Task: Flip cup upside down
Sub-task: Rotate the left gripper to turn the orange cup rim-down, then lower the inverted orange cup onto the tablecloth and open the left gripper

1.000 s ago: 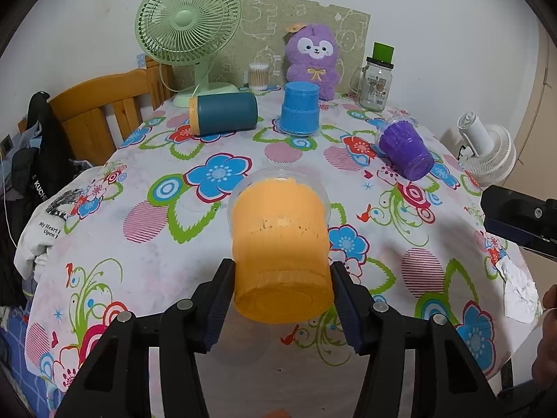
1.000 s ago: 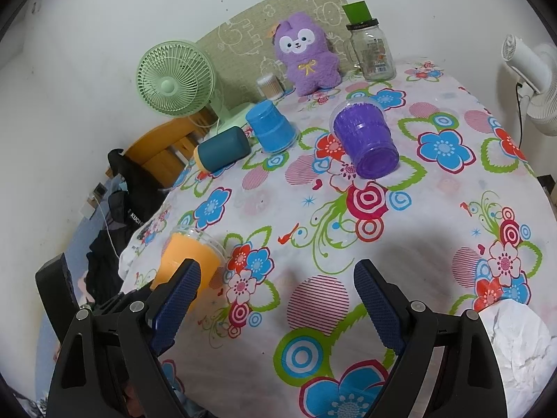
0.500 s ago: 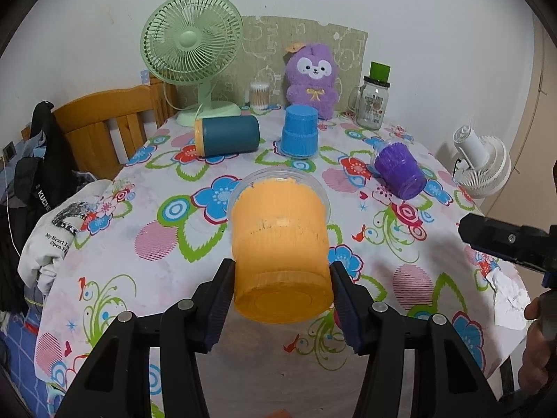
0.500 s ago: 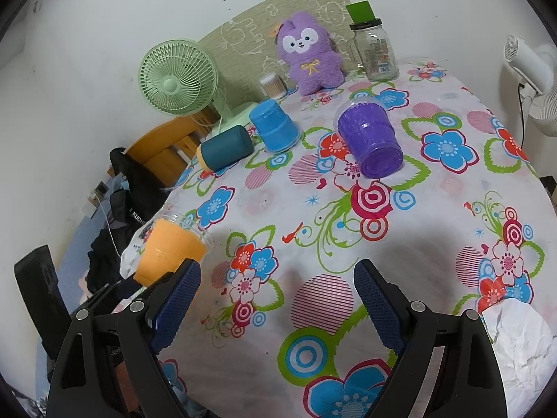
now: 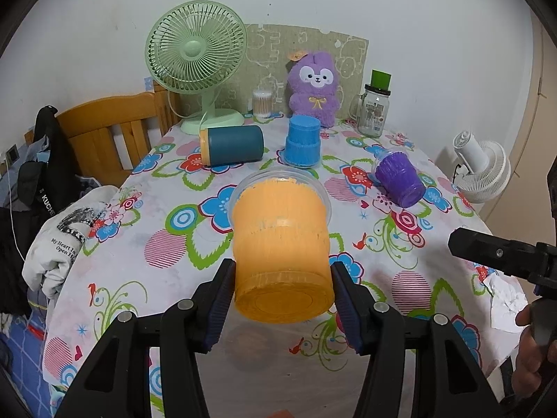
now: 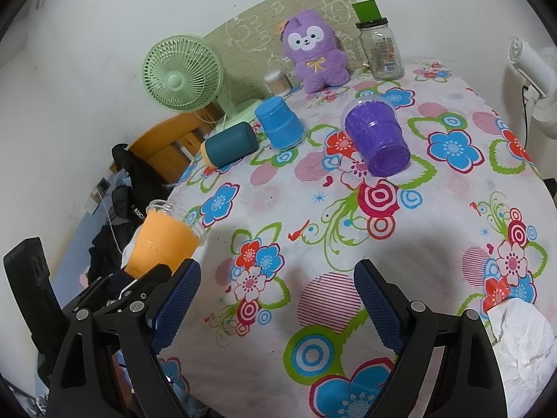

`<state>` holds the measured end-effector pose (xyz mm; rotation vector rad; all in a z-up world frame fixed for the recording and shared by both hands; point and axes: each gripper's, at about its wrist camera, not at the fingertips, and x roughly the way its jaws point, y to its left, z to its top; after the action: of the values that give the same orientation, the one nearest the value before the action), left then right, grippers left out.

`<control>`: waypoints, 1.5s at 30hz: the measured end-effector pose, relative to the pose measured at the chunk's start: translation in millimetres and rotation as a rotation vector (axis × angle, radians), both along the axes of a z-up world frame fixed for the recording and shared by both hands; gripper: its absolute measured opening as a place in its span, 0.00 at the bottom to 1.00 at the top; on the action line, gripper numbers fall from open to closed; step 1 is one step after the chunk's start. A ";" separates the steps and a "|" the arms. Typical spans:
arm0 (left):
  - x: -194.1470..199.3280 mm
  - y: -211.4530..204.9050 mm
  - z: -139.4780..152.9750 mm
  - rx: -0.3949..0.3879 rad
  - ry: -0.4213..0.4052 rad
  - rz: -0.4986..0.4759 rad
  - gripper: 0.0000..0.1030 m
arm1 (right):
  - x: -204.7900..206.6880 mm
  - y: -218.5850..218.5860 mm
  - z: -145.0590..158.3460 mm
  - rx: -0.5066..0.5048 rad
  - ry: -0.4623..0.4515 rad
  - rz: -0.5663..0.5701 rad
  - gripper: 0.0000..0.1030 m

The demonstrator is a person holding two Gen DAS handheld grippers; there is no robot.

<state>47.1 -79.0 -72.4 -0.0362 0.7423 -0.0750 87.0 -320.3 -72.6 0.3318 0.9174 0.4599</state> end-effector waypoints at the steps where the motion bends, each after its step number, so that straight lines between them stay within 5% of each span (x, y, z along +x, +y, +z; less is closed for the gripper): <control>1: -0.3 0.4 0.4 0.000 -0.001 0.000 0.56 | 0.2 0.4 -0.3 0.000 0.001 0.001 0.89; 45: 0.3 1.6 5.3 0.003 -0.016 0.002 0.56 | 0.2 7.9 -1.7 -0.007 0.002 0.022 0.89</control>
<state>47.3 -77.4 -67.1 -0.0337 0.7261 -0.0719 87.2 -312.4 -74.3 0.3165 0.9255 0.4765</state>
